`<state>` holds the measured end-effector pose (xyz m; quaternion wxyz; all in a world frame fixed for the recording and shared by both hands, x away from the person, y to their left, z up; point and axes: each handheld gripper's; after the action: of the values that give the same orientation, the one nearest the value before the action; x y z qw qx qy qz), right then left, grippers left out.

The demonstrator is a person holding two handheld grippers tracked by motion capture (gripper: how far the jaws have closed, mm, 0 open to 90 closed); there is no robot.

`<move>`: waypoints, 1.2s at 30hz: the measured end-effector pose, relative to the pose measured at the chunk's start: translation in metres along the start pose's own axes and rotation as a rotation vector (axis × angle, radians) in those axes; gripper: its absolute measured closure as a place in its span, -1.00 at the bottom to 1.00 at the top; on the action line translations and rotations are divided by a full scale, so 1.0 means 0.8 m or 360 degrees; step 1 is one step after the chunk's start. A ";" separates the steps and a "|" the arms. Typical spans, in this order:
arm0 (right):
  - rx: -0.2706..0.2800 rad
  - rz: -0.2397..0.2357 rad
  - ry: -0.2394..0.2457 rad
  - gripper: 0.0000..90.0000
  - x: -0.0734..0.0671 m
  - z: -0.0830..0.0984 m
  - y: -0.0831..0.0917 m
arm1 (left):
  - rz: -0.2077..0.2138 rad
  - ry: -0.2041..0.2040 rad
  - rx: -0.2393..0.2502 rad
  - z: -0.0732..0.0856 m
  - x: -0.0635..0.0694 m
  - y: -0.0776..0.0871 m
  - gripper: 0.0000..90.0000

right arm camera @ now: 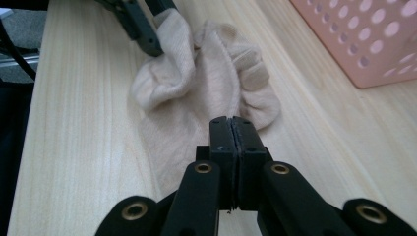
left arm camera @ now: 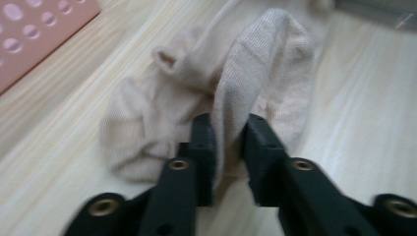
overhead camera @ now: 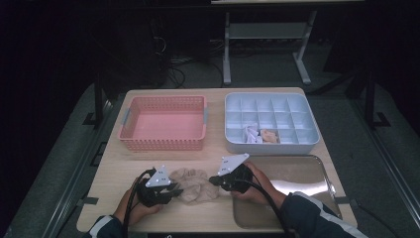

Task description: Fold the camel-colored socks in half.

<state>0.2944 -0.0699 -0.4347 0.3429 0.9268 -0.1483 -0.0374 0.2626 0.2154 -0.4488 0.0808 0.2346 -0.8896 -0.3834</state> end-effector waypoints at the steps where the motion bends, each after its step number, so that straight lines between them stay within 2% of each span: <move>1: 0.0017 0.0012 -0.0017 0.96 0.001 0.000 0.004 | -0.0026 -0.0009 -0.0025 0.002 -0.004 0.001 0.79; 3: 0.0032 0.0032 -0.0033 0.96 0.005 -0.001 0.011 | -0.0079 0.0053 -0.0018 0.008 -0.013 0.004 0.80; 4: 0.0048 0.0062 -0.0049 0.96 0.010 0.000 0.018 | -0.0158 0.0083 -0.0032 0.013 -0.025 0.007 0.79; 5: 0.0060 0.0074 -0.0053 0.96 0.013 0.000 0.021 | -0.0185 0.0121 -0.0021 0.016 -0.032 0.008 0.78; 6: 0.0060 0.0074 -0.0053 0.96 0.013 0.000 0.021 | -0.0185 0.0121 -0.0021 0.016 -0.032 0.008 0.77; 7: 0.0075 0.0089 -0.0074 0.96 0.016 0.000 0.026 | -0.0194 0.0172 0.0002 0.018 -0.039 0.009 0.73; 8: 0.0075 0.0089 -0.0074 0.96 0.016 0.000 0.026 | -0.0221 0.0192 0.0004 0.019 -0.045 0.010 0.73; 9: 0.0083 0.0094 -0.0063 0.96 0.015 -0.002 0.030 | -0.0256 0.0204 -0.0002 0.021 -0.051 0.009 0.65; 11: 0.0088 0.0093 -0.0050 0.96 0.013 -0.003 0.031 | -0.0254 0.0262 0.0019 0.025 -0.059 0.011 0.64; 13: 0.0093 0.0062 -0.0025 0.95 0.006 -0.006 0.031 | -0.0271 0.0289 0.0035 0.027 -0.061 0.014 0.54; 14: 0.0089 0.0048 -0.0004 0.95 0.003 -0.007 0.031 | -0.0248 0.0297 0.0073 0.027 -0.060 0.017 0.54; 15: 0.0077 -0.0019 0.0029 0.95 -0.007 -0.010 0.028 | -0.0251 0.0291 0.0087 0.027 -0.060 0.020 0.45; 16: 0.0077 -0.0019 0.0029 0.95 -0.007 -0.010 0.028 | -0.0262 0.0297 0.0086 0.026 -0.058 0.022 0.45; 18: 0.0040 -0.0083 0.0091 0.95 -0.019 -0.011 0.020 | -0.0259 0.0294 0.0108 0.025 -0.056 0.025 0.38; 19: 0.0014 -0.0155 0.0152 0.95 -0.028 -0.012 0.013 | -0.0271 0.0289 0.0107 0.024 -0.055 0.027 0.27; 20: 0.0014 -0.0155 0.0152 0.95 -0.028 -0.012 0.013 | -0.0284 0.0308 0.0103 0.023 -0.054 0.029 0.27; 21: -0.0006 -0.0170 0.0170 0.94 -0.033 -0.012 0.011 | -0.0299 0.0312 0.0115 0.023 -0.053 0.031 0.19; 22: -0.0013 -0.0189 0.0213 0.92 -0.036 -0.013 0.008 | -0.0306 0.0318 0.0127 0.021 -0.051 0.034 0.13; 24: -0.0029 -0.0247 0.0201 0.82 -0.043 -0.012 0.003 | -0.0316 0.0317 0.0174 0.017 -0.047 0.041 0.11; 25: -0.0046 -0.0269 0.0226 0.71 -0.048 -0.011 0.000 | -0.0318 0.0317 0.0198 0.015 -0.045 0.045 0.09; 26: -0.0039 -0.0281 0.0228 0.61 -0.049 -0.012 -0.001 | -0.0309 0.0313 0.0222 0.013 -0.042 0.048 0.09; 27: -0.0039 -0.0281 0.0228 0.61 -0.049 -0.012 -0.001 | -0.0304 0.0303 0.0239 0.010 -0.040 0.051 0.09; 28: 0.0000 -0.0313 0.0206 0.49 -0.048 -0.013 0.001 | -0.0294 0.0306 0.0282 0.005 -0.033 0.056 0.08; 31: 0.0029 -0.0292 0.0204 0.37 -0.045 -0.017 0.007 | -0.0265 0.0299 0.0318 -0.001 -0.026 0.058 0.10; 32: 0.0054 -0.0300 0.0171 0.37 -0.043 -0.018 0.010 | -0.0254 0.0287 0.0321 -0.003 -0.022 0.057 0.10; 33: 0.0127 -0.0301 0.0094 0.36 -0.036 -0.022 0.020 | -0.0240 0.0280 0.0325 -0.006 -0.018 0.056 0.10; 35: 0.0187 -0.0312 0.0051 0.37 -0.031 -0.026 0.028 | -0.0206 0.0265 0.0335 -0.012 -0.011 0.054 0.09; 36: 0.0187 -0.0312 0.0051 0.37 -0.031 -0.026 0.028 | -0.0198 0.0251 0.0331 -0.014 -0.008 0.052 0.09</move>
<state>0.2684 -0.0658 -0.4050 0.2849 0.9559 -0.0534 -0.0473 0.2569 0.2360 -0.4106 0.1019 0.3256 -0.8992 -0.2738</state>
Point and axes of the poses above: each handheld gripper's, and its own axes: y roughly backward along the jaws, z roughly out of its underside, x roughly to its right, and after that the axes turned 1 degree about x, right-handed
